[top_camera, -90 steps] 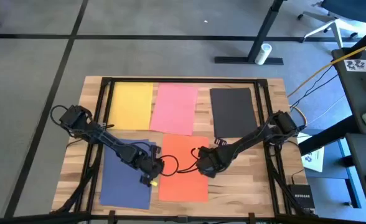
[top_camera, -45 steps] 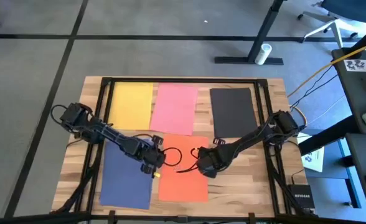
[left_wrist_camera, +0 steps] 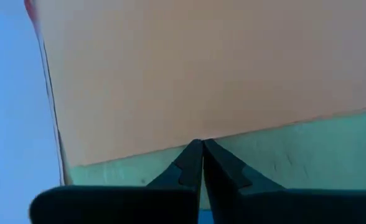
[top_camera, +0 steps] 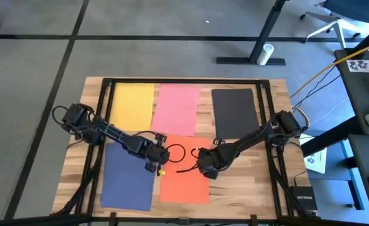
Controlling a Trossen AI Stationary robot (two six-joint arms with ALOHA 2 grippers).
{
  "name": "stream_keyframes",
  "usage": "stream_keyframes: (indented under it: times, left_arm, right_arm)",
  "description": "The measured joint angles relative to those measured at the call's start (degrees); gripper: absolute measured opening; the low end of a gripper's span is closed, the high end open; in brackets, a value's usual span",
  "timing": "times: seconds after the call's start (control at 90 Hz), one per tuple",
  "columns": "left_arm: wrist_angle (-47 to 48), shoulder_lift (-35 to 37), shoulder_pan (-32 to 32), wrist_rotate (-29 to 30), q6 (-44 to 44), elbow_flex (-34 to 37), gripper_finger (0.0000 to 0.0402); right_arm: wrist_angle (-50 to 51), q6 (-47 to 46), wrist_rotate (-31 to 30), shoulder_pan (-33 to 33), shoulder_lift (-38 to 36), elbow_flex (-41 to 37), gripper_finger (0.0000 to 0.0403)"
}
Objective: Organize paper
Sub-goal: Adjust the stacked orange papers
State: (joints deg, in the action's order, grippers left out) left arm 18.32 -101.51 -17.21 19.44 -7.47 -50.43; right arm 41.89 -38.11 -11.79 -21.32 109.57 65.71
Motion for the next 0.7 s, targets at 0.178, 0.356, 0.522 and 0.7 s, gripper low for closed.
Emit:
stream_keyframes:
  times: [0.178, 0.356, 0.522, 0.7]
  left_arm:
    - [-0.4, 0.0, -1.1, 0.0, 1.6, 0.0, 0.0]
    - [-0.5, 0.0, -1.5, -0.3, 3.5, 0.0, 0.0]
    - [-0.6, 0.0, -1.5, -0.8, 4.0, 0.0, 0.0]
    - [-0.8, 0.0, -1.6, -1.0, 5.2, 0.0, 0.0]
  right_arm:
    - [-0.3, -0.1, 0.4, 0.0, -0.5, 0.0, 0.0]
    - [-0.2, -1.4, 1.1, 0.0, -1.5, 0.1, 0.0]
    - [3.2, -2.2, 2.4, -0.1, -3.6, 0.1, 0.0]
    - [7.6, -4.1, 1.7, -1.2, -7.2, 0.1, 0.0]
